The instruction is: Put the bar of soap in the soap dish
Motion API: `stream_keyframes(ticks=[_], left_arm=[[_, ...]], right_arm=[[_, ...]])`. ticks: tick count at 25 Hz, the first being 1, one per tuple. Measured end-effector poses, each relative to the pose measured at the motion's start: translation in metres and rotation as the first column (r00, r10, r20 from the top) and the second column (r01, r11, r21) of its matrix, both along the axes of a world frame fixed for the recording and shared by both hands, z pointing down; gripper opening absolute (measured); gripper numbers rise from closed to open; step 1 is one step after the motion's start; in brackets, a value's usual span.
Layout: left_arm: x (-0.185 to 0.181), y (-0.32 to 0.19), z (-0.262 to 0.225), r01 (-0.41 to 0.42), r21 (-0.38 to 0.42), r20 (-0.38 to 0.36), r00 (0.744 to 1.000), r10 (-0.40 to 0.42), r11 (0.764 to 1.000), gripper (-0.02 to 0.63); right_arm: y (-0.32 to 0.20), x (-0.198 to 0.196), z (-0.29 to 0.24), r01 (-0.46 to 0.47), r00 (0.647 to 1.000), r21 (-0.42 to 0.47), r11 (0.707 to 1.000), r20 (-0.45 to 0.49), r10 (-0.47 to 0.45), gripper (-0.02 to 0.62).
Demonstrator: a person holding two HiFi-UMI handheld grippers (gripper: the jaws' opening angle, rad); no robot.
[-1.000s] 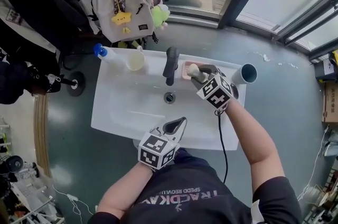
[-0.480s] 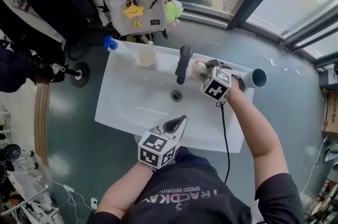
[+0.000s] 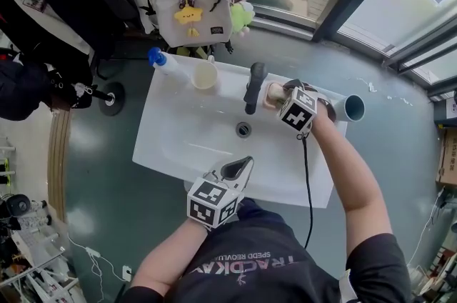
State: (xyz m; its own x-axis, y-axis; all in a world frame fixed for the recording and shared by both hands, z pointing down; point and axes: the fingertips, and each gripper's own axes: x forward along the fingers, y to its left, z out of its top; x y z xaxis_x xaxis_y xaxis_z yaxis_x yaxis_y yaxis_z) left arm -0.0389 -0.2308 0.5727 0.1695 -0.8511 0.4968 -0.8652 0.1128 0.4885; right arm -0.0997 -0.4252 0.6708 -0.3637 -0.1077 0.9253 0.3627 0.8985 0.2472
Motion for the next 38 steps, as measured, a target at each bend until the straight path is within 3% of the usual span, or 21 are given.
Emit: stream_keyframes(ticks=[10, 16, 18, 21, 24, 38], left_arm=[[-0.005, 0.01, -0.011, -0.008, -0.003, 0.032, 0.999, 0.008, 1.0, 0.009], [-0.014, 0.023, -0.021, -0.04, 0.005, 0.064, 0.997, 0.04, 0.999, 0.009], [-0.016, 0.027, -0.024, -0.063, 0.01, 0.071, 0.996, 0.062, 0.998, 0.009], [-0.017, 0.032, -0.029, -0.106, 0.021, 0.075, 0.992, 0.105, 0.994, 0.009], [-0.018, 0.039, -0.036, -0.148, 0.039, 0.076, 0.987, 0.145, 0.988, 0.009], [-0.024, 0.081, -0.064, -0.304, 0.101, 0.084, 0.951, 0.296, 0.947, 0.009]], right_arm=[[0.008, 0.007, -0.017, -0.09, 0.99, -0.068, 0.994, 0.106, 0.097, 0.186], [0.017, 0.018, -0.04, -0.197, 0.95, -0.13, 0.972, 0.218, 0.222, 0.184], [0.022, 0.022, -0.051, -0.243, 0.923, -0.172, 0.955, 0.262, 0.282, 0.174], [0.033, 0.031, -0.068, -0.337, 0.854, -0.26, 0.905, 0.319, 0.41, 0.021], [0.051, 0.04, -0.085, -0.385, 0.794, -0.327, 0.863, 0.359, 0.49, 0.012], [0.159, 0.053, -0.161, -0.436, 0.592, -0.475, 0.764, 0.488, 0.641, 0.011]])
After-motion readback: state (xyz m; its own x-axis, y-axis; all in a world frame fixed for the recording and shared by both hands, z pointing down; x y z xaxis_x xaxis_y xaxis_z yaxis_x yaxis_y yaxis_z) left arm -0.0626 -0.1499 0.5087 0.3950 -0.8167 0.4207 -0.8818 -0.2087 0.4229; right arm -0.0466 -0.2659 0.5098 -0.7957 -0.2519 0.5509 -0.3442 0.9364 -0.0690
